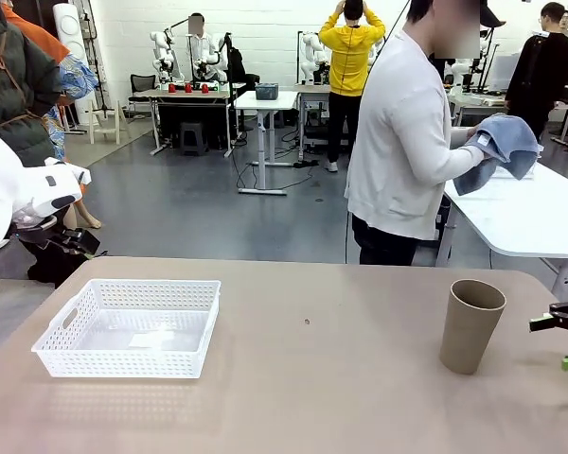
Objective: Clean and organize the cups into the basket.
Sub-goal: Pick up the Organizing basket and move it to the center of the table, then pick up the Reusable plastic cup from the right side of the table and place it inside the Organizing basket.
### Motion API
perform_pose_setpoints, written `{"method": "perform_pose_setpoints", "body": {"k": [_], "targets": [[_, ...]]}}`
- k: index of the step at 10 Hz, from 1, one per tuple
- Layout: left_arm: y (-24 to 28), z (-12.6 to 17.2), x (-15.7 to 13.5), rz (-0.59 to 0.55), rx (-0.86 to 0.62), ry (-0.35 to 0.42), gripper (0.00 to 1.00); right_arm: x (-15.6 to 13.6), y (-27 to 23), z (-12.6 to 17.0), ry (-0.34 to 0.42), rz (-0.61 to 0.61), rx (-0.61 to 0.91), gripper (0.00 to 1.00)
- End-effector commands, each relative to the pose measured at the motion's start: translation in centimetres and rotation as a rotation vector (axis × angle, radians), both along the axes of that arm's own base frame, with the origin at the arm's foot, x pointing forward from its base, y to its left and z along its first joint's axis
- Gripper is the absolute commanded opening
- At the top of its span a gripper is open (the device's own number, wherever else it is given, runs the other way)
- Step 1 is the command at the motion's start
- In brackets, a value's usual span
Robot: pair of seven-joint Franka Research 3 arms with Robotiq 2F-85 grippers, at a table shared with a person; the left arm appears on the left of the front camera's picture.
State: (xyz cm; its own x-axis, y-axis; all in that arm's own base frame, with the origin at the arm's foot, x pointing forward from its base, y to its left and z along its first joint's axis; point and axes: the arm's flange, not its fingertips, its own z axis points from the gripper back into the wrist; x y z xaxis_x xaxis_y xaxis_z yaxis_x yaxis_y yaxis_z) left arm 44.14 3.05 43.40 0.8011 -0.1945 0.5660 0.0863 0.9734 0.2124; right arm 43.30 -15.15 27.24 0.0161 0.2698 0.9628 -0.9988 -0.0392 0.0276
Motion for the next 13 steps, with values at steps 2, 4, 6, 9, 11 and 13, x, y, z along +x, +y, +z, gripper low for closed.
{"method": "perform_pose_setpoints", "body": {"k": [2,4,6,9,11,13], "targets": [[-0.4,-1.3,-0.4,0.058,0.023,0.006,1.00,1.8,1.0,-1.0,-0.019,-0.019,0.044,1.00],[0.4,-0.4,0.0,0.010,0.000,0.008,1.00,2.5,2.1,-1.8,-0.005,-0.019,0.040,1.00],[0.4,-0.4,0.0,0.010,0.000,0.008,1.00,2.7,3.7,-2.5,0.020,-0.001,0.041,1.00],[0.4,-0.4,0.0,0.010,0.000,0.008,1.00,2.2,3.5,-2.5,0.017,0.017,0.041,1.00],[0.4,-0.4,0.0,0.010,0.000,0.008,1.00,2.2,3.5,-2.5,0.017,0.017,0.041,1.00],[0.4,-0.4,0.0,0.010,0.000,0.008,1.00,2.2,3.5,-2.5,0.017,0.017,0.041,1.00]]}}
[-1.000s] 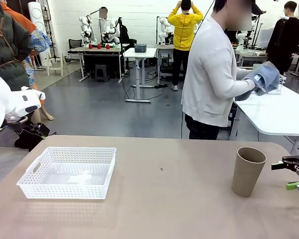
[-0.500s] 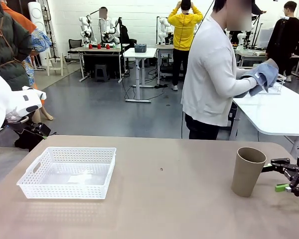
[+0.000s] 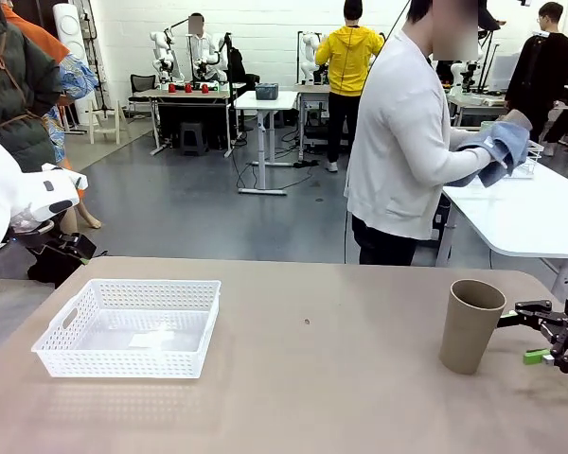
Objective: Clean and organize the cups into the basket.
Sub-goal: Pick up the Organizing basket and move it to the center of the table, then pick up the Reusable plastic cup from the right side of the table and place it inside the Organizing basket.
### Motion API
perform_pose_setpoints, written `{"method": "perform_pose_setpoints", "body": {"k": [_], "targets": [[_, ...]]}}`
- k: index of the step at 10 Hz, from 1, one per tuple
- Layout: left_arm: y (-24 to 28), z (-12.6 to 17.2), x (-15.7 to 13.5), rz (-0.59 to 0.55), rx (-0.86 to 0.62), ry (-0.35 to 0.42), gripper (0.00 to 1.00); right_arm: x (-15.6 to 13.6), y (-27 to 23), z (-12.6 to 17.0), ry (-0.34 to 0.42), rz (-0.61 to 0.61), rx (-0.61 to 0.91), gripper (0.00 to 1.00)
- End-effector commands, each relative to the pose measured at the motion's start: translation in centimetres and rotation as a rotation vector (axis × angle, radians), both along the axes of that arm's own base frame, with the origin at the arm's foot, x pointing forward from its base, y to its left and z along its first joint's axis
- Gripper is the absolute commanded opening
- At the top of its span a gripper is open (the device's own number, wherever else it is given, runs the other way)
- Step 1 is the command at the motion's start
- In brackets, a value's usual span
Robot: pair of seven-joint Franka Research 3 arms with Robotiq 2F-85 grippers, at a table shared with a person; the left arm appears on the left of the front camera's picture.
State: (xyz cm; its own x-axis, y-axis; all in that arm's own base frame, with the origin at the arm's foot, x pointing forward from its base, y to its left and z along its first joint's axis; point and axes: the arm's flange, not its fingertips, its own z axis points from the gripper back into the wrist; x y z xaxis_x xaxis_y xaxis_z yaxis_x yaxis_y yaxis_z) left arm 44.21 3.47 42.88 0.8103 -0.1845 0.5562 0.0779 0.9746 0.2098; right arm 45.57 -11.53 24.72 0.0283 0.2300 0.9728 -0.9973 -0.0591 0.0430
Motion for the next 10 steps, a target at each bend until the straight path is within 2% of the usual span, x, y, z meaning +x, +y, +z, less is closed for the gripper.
{"method": "perform_pose_setpoints", "body": {"k": [1,2,3,5,8,10], "targets": [[0.0,0.0,0.0,0.000,0.000,0.000,1.00,0.0,-0.1,0.0,0.000,-0.001,0.000,1.00],[0.4,-0.3,1.2,-0.034,0.013,0.065,1.00,0.0,0.0,0.0,0.000,0.000,0.000,1.00],[0.7,-0.7,1.8,-0.023,0.017,0.101,1.00,0.7,0.7,-0.3,-0.004,-0.029,0.006,1.00],[1.5,-1.1,2.7,-0.008,0.023,0.192,1.00,1.2,1.5,-0.6,-0.014,-0.010,0.017,1.00],[2.1,-1.8,2.9,-0.007,-0.057,0.347,1.00,1.8,2.0,-1.3,0.008,-0.002,0.027,1.00],[2.0,-2.1,2.3,-0.019,-0.103,0.403,1.00,2.3,2.6,-2.1,0.032,-0.002,0.036,1.00]]}}
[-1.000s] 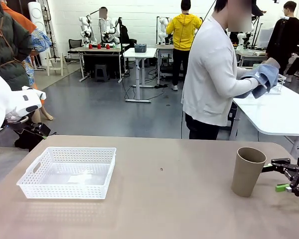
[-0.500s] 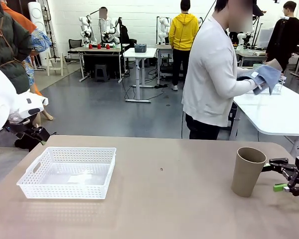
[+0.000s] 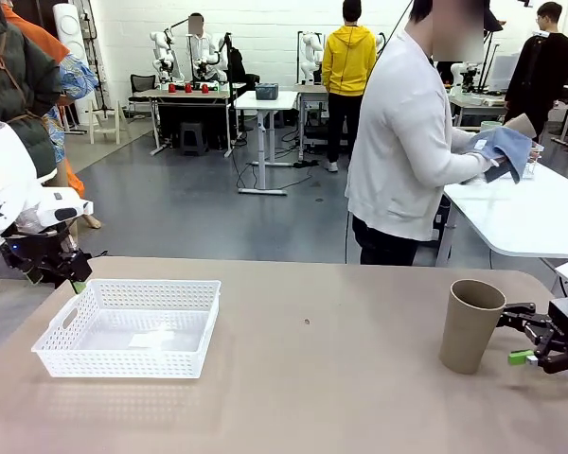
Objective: Clean and organize the cups into the basket.
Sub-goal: Pick up the Organizing basket and move it to the center of the table, then pick up the Reusable plastic cup from the right side of the table and place it inside the Organizing basket.
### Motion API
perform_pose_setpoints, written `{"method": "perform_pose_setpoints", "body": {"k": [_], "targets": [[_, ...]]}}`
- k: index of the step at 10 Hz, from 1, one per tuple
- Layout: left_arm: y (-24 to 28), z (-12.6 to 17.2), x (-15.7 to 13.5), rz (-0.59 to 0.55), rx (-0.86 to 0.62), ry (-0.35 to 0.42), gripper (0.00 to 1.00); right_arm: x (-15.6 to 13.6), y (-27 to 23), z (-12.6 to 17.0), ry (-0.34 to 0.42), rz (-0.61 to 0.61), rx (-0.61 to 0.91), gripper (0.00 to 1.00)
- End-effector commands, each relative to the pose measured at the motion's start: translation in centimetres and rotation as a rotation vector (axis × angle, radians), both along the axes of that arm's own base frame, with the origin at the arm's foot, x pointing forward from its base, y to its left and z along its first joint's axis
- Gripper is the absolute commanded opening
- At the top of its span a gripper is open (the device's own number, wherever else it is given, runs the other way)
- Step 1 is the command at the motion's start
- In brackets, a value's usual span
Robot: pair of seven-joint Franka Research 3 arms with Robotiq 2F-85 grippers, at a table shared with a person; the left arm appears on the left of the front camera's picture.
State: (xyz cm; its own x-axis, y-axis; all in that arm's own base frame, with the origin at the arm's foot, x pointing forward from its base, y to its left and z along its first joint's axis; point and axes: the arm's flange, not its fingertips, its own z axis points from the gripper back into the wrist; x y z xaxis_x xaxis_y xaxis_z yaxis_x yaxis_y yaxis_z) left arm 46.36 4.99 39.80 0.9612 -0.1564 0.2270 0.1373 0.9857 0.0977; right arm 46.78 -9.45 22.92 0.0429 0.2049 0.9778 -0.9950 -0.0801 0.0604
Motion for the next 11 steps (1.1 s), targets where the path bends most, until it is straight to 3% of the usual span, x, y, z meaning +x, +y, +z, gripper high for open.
{"method": "perform_pose_setpoints", "body": {"k": [1,4,8,11], "targets": [[0.4,0.8,-0.5,-0.033,-0.051,0.033,1.00,1.4,0.8,-0.6,0.017,-0.030,0.017,1.00],[0.1,-0.6,-2.0,-0.082,-0.054,0.045,1.00,2.1,2.5,-1.1,0.019,-0.034,0.029,1.00],[0.1,-3.0,-1.3,-0.072,-0.059,0.131,1.00,2.2,5.1,-1.5,0.020,0.016,0.011,1.00],[0.0,-4.4,-0.5,-0.052,-0.024,0.114,1.00,2.4,6.3,-1.8,0.018,0.024,0.010,1.00]]}}
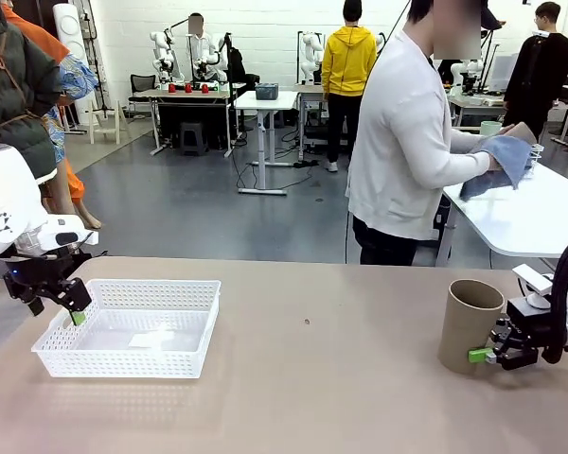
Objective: Clean and organize the cups into the basket.
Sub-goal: Pick up the Organizing basket and move it to the center of the table, then pick up the Reusable plastic cup from the right side of the table and place it inside the Organizing basket.
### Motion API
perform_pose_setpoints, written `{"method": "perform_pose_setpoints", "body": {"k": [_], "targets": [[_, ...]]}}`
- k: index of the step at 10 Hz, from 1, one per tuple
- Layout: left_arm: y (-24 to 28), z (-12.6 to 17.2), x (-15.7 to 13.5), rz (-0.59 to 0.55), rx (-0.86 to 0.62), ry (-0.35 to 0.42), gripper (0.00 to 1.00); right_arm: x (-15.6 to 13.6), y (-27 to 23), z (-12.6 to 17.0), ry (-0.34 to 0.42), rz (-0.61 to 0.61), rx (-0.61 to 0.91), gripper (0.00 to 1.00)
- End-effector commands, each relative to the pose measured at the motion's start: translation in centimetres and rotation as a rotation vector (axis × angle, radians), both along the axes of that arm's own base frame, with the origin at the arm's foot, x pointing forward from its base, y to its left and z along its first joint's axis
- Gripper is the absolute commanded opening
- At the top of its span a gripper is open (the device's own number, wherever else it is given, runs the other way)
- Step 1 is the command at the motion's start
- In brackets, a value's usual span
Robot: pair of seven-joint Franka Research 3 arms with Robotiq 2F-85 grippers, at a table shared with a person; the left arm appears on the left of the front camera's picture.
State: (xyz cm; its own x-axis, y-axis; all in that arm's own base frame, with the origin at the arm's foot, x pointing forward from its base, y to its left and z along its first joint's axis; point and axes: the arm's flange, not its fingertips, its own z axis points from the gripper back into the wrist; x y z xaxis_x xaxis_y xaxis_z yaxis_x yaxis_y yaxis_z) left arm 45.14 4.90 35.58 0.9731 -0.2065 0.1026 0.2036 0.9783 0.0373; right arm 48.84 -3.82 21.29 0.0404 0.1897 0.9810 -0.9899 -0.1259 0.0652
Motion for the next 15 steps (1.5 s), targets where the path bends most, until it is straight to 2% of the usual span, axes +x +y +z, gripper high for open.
{"method": "perform_pose_setpoints", "body": {"k": [1,6,7,8,9,10,11,13,14,15], "targets": [[0.1,-0.7,1.1,-0.003,0.016,-0.004,1.00,0.4,1.0,-0.3,0.012,-0.011,-0.004,1.00],[-0.1,-1.3,1.9,0.010,0.009,0.007,1.00,0.2,1.7,-0.6,0.019,0.022,-0.016,1.00],[0.0,-1.3,1.8,-0.005,0.006,0.016,0.40,0.1,1.7,-0.6,0.015,0.039,-0.020,0.41],[0.1,-1.2,1.8,0.001,0.012,0.017,0.40,0.1,1.7,-0.6,0.012,0.037,-0.034,0.40],[0.2,-1.3,1.8,0.006,0.018,0.027,0.00,0.1,1.9,-0.7,0.007,0.039,-0.050,0.00],[0.2,-1.4,2.0,0.007,0.024,0.034,0.36,0.0,2.1,-0.9,0.005,0.043,-0.060,0.35],[0.2,-1.5,2.1,0.018,0.029,0.031,0.00,0.0,2.1,-0.9,0.000,0.041,-0.073,0.00],[0.2,-1.4,2.1,0.024,0.033,0.033,0.00,-0.1,2.2,-1.0,0.003,0.041,-0.080,0.00],[0.3,-1.3,2.0,0.024,0.033,0.031,0.00,-0.2,2.4,-1.0,0.002,0.043,-0.083,0.19],[0.3,-1.3,2.0,0.028,0.034,0.034,0.00,-0.3,2.5,-1.1,0.003,0.048,-0.085,0.19]]}}
